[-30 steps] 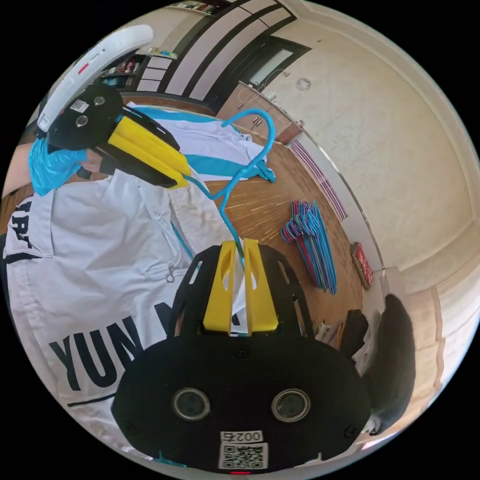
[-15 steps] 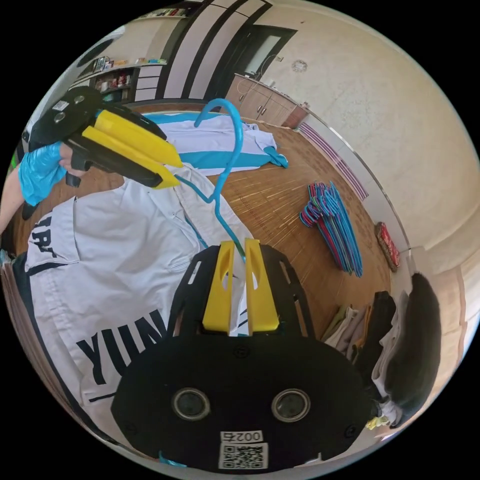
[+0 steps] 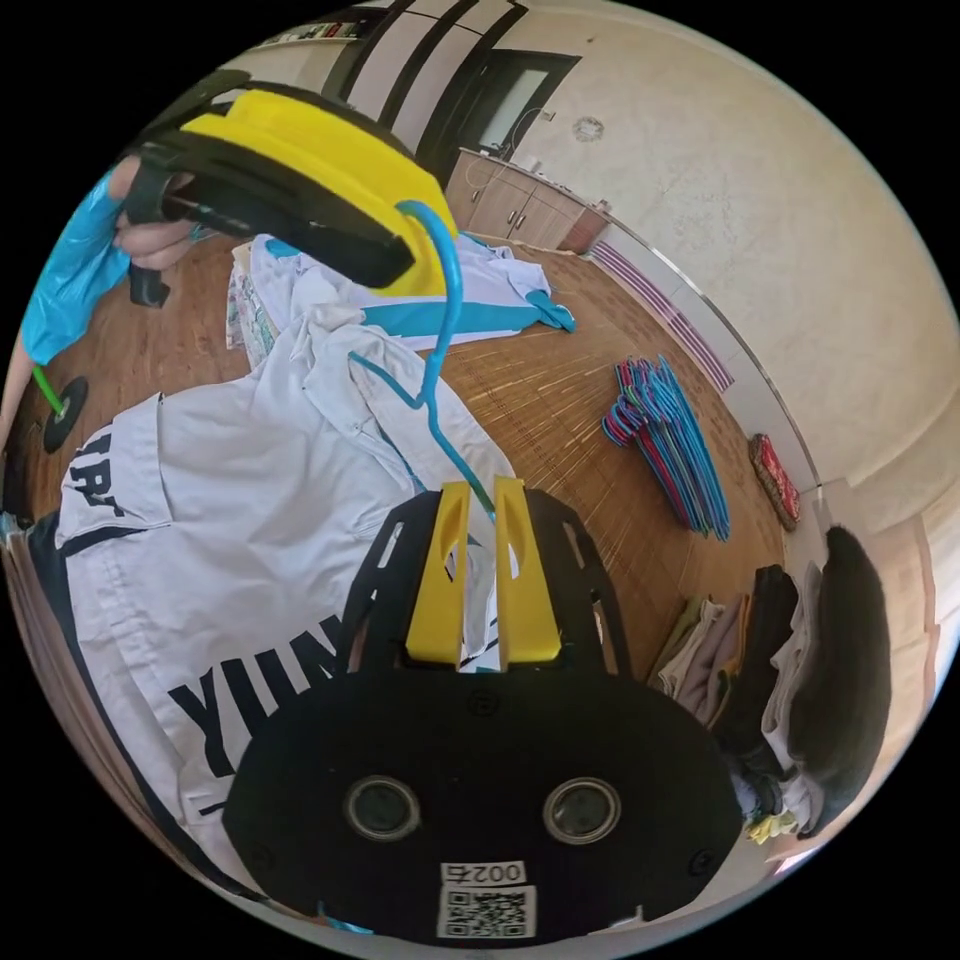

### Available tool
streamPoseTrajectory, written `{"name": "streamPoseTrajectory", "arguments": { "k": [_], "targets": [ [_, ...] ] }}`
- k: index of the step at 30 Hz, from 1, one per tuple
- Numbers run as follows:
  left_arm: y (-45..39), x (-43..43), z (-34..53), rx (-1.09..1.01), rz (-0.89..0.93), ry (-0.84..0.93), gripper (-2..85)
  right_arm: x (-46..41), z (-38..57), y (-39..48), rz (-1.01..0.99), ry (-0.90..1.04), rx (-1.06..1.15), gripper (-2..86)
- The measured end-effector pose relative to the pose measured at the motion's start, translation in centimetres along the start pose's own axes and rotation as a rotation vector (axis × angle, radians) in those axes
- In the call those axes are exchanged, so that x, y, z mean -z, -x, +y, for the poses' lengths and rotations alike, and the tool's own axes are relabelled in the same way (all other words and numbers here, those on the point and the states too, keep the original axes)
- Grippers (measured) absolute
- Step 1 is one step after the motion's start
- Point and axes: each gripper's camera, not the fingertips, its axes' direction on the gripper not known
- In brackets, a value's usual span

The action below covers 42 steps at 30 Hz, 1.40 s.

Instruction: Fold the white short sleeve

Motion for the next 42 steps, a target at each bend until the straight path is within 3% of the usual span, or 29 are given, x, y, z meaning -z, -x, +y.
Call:
{"name": "streamPoseTrajectory", "arguments": {
  "k": [18,33,42],
  "targets": [
    [-4.0,2.0,0.4,0.005,-0.028,0.013,6.4,2.1,1.8,3.5,0.059,0.003,0.025,5.9],
    [-4.7,3.8,0.4,0.01,-0.06,-0.01,5.9,3.3,4.0,1.2,0.164,0.075,-0.011,9.6],
    [-4.8,4.9,0.4,0.025,-0.1,-0.02,4.9,4.5,7.7,-3.3,0.087,0.046,-0.139,8.2]
  ]
}}
